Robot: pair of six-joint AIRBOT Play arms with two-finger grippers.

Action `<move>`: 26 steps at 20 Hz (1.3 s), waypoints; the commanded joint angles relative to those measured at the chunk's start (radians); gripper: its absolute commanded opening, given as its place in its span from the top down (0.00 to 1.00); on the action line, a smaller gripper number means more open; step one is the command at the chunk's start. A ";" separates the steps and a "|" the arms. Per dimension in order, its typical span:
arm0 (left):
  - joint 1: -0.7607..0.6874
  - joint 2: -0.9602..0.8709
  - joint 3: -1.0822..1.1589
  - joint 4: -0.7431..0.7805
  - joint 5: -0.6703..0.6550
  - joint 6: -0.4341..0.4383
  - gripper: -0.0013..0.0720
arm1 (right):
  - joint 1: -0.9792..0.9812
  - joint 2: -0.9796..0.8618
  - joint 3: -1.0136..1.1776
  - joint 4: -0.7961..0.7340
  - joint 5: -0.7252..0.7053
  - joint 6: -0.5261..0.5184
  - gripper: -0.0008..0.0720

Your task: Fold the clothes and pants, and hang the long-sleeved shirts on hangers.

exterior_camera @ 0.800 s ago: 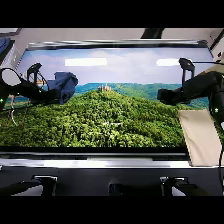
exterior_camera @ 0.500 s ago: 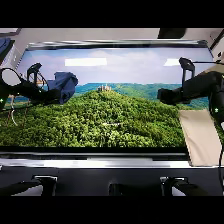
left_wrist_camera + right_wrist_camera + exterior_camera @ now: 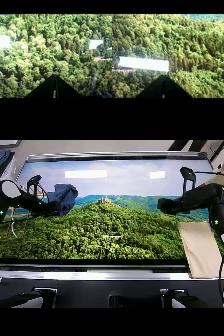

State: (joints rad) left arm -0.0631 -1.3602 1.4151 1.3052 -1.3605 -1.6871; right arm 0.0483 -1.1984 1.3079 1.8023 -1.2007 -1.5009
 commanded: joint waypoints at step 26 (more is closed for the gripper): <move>0.093 -0.490 0.238 0.255 0.369 -0.121 0.00 | 0.001 0.001 0.001 -0.008 0.013 0.000 0.95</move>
State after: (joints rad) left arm 0.0166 -1.7107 1.5803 1.5227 -1.0676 -1.7962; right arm 0.0483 -1.1984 1.3079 1.7985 -1.1824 -1.5009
